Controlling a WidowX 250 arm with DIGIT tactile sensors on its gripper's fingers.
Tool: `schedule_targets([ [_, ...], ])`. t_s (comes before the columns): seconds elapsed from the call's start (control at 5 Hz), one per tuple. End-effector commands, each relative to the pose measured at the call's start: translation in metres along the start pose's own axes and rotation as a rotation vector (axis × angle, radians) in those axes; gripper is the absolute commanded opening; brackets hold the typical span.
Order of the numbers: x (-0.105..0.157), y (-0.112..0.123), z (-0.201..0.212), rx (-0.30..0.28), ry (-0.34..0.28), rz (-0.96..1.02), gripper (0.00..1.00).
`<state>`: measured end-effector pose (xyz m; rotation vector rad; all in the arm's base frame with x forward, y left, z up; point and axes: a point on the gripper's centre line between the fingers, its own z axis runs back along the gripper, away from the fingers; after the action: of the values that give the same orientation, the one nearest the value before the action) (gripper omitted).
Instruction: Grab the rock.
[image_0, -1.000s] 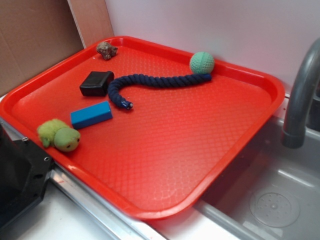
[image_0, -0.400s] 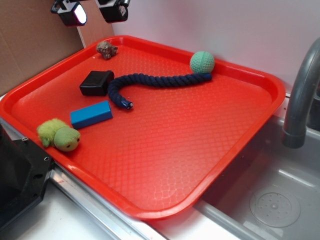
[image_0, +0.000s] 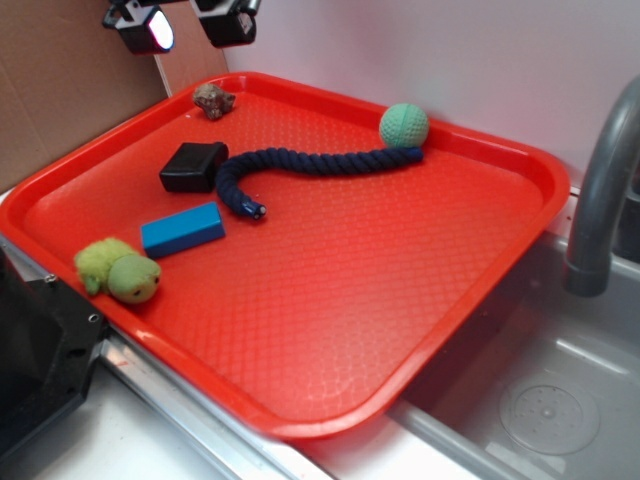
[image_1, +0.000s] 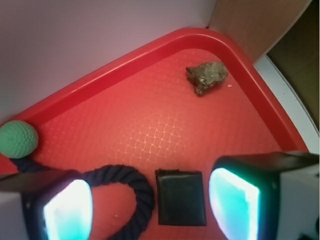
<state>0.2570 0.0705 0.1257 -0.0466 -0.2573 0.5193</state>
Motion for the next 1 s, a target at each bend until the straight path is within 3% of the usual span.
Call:
schedule_targets([
  [0.0, 0.040, 0.032, -0.030, 0.061, -0.024, 0.079, 1.00],
  [0.2, 0.061, 0.036, -0.062, 0.094, -0.009, 0.074, 1.00],
  [0.4, 0.075, 0.034, -0.085, 0.055, 0.021, -0.042, 1.00],
  [0.6, 0.074, 0.041, -0.095, 0.112, 0.036, -0.116, 1.00],
  [0.8, 0.064, 0.042, -0.080, 0.175, 0.007, -0.096, 1.00],
])
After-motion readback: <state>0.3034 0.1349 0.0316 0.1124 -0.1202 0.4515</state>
